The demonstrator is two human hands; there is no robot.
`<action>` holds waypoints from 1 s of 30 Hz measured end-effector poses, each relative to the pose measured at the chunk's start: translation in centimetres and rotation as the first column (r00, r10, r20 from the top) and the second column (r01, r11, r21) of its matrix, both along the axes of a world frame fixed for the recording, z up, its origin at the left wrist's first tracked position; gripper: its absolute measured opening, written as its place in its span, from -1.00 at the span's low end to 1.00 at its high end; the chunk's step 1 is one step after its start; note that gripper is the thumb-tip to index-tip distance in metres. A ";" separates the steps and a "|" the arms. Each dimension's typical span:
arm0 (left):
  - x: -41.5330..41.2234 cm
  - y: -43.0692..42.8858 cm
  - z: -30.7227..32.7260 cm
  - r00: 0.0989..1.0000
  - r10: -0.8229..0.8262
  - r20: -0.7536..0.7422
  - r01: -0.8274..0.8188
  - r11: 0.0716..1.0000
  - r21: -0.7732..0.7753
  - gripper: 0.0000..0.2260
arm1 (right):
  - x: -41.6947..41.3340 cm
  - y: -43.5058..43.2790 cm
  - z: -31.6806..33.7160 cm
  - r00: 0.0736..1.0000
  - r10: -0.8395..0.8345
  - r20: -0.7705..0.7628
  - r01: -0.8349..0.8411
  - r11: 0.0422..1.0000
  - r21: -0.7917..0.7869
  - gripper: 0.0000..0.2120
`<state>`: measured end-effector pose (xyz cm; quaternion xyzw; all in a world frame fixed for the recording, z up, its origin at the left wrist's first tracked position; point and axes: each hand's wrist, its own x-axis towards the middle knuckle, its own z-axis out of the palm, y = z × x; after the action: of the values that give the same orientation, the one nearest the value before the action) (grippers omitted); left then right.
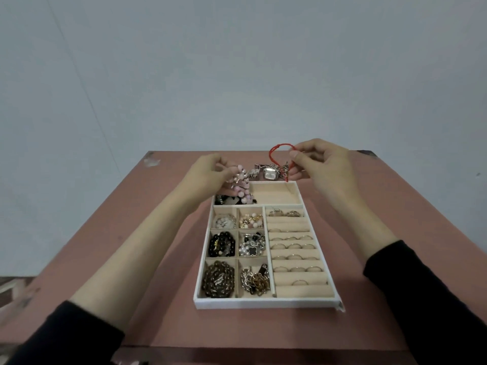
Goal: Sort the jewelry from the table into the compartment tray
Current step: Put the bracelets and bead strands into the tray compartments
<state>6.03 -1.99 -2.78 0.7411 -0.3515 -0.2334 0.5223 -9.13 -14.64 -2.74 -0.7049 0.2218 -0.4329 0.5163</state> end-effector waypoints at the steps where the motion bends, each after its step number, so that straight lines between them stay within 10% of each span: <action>1: 0.3 0.3 -0.5 0.999 0.032 0.034 -0.032 0.999 0.009 -0.93 | 0.2 0.2 0.1 1.000 0.008 0.000 -0.008 1.000 -0.003 -0.95; 10: 0.7 1.1 -2.6 0.862 0.130 0.489 -0.143 0.990 -0.010 -0.87 | 3.0 1.5 1.3 0.987 0.154 -0.043 -0.154 0.988 0.010 -0.93; 21: 1.6 1.4 -3.0 0.876 0.155 0.457 -0.206 0.977 0.062 -0.89 | 5.2 1.4 0.5 0.893 0.418 -0.168 -0.337 0.867 0.366 -0.90; 30: 1.6 1.5 -3.0 0.899 0.197 0.392 -0.208 0.978 -0.014 -0.85 | 4.8 1.0 -1.2 0.802 0.055 -0.595 -0.139 0.986 -0.096 -0.91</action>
<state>7.63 -0.45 -5.80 0.8123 -0.3666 -0.0299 0.4526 -4.30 -13.69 -3.92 -0.8481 0.3047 -0.1795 0.3945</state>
